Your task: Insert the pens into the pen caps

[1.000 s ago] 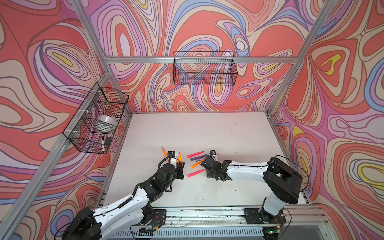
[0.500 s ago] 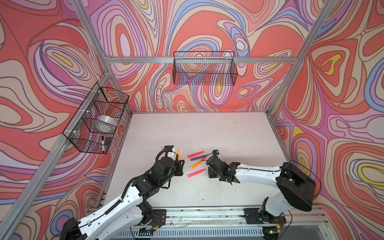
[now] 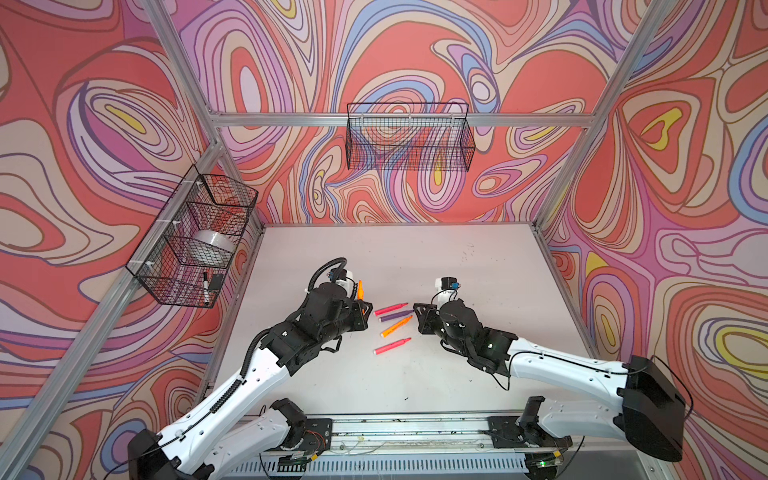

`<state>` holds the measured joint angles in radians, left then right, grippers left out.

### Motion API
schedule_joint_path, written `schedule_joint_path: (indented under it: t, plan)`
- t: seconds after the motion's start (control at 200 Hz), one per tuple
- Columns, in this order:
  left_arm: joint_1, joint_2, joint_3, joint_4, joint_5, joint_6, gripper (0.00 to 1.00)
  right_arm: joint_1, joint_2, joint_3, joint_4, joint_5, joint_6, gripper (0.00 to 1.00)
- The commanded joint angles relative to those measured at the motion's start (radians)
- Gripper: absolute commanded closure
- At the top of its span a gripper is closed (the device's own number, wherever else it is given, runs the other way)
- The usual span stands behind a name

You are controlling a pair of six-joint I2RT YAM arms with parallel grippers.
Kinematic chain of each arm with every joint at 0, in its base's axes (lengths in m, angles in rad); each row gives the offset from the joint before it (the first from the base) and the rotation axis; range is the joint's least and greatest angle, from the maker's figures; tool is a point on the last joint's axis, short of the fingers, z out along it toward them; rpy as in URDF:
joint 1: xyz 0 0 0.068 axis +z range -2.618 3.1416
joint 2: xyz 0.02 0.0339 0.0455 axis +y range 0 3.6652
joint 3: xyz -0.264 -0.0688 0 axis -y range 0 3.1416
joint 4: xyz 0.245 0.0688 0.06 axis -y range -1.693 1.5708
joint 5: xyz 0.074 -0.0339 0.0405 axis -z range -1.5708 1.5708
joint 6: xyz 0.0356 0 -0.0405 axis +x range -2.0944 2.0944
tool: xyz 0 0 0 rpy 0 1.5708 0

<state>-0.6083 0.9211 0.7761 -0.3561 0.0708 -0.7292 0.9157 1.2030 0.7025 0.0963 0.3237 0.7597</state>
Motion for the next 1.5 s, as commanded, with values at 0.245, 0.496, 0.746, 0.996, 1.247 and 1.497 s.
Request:
schedule_joint_path:
  t: [0.245, 0.496, 0.746, 0.996, 1.247, 1.497]
  plan:
    - [-0.074, 0.02, -0.311, 0.571, 0.208, 0.172, 1.0, -0.004, 0.031, 0.233, 0.094, 0.057, -0.194, 1.0]
    - [-0.169, 0.126, -0.386, 0.912, 0.359, 0.175, 1.0, -0.005, 0.023, 0.213, 0.141, 0.088, -0.218, 1.0]
    - [-0.202, 0.132, -0.328, 0.828, 0.391, 0.24, 1.0, -0.005, 0.001, 0.144, 0.261, -0.022, -0.243, 1.0]
    - [-0.202, 0.052, -0.386, 0.872, 0.353, 0.234, 1.0, -0.005, 0.022, 0.081, 0.355, -0.081, -0.164, 1.0]
    - [-0.205, 0.058, -0.311, 0.668, 0.197, 0.269, 1.0, -0.003, 0.026, 0.009, 0.412, -0.091, -0.007, 1.0]
    - [-0.204, 0.084, -0.286, 0.644, 0.186, 0.272, 1.0, -0.004, 0.04, -0.016, 0.449, -0.113, 0.041, 1.0]
